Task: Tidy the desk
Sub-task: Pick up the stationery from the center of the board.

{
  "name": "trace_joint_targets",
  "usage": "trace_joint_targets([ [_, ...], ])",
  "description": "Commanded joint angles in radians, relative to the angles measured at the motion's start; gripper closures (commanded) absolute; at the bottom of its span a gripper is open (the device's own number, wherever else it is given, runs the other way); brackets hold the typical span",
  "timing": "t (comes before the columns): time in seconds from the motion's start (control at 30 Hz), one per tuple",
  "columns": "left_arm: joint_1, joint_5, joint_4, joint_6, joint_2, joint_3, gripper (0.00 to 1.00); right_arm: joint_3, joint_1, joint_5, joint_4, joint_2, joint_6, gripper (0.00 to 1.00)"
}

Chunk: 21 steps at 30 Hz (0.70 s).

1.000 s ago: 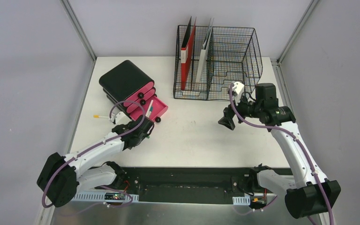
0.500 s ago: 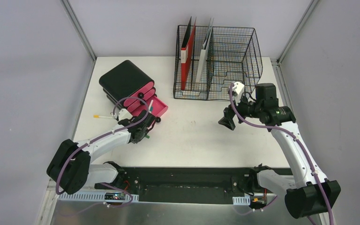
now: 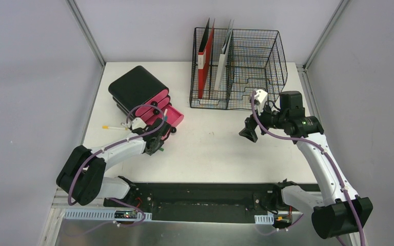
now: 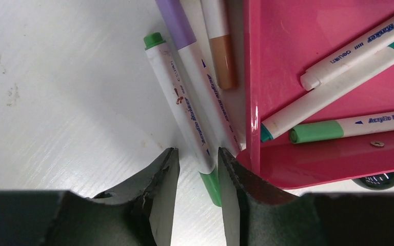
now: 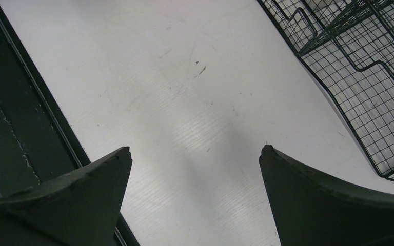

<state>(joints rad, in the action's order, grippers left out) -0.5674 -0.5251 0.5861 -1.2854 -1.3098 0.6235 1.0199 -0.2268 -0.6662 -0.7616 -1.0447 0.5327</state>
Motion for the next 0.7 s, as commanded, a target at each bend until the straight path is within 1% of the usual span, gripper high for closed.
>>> trace_joint_targets([
  [0.0, 0.014, 0.037, -0.028, 0.01, -0.017, 0.02, 0.66, 0.028, 0.004, -0.01, 0.008, 0.009, 0.016, 0.01],
  [0.33, 0.014, 0.042, -0.02, 0.001, -0.021, -0.025, 0.73, 0.028, 0.005, -0.012, 0.008, 0.011, 0.017, 0.01],
  [0.5, 0.014, 0.045, -0.017, 0.008, -0.02, -0.051, 0.82, 0.028, 0.004, -0.012, 0.008, 0.012, 0.017, 0.01],
  [0.67, 0.014, 0.038, -0.016, 0.01, 0.027, -0.081, 0.95, 0.028, 0.004, -0.015, 0.007, 0.012, 0.018, 0.01],
])
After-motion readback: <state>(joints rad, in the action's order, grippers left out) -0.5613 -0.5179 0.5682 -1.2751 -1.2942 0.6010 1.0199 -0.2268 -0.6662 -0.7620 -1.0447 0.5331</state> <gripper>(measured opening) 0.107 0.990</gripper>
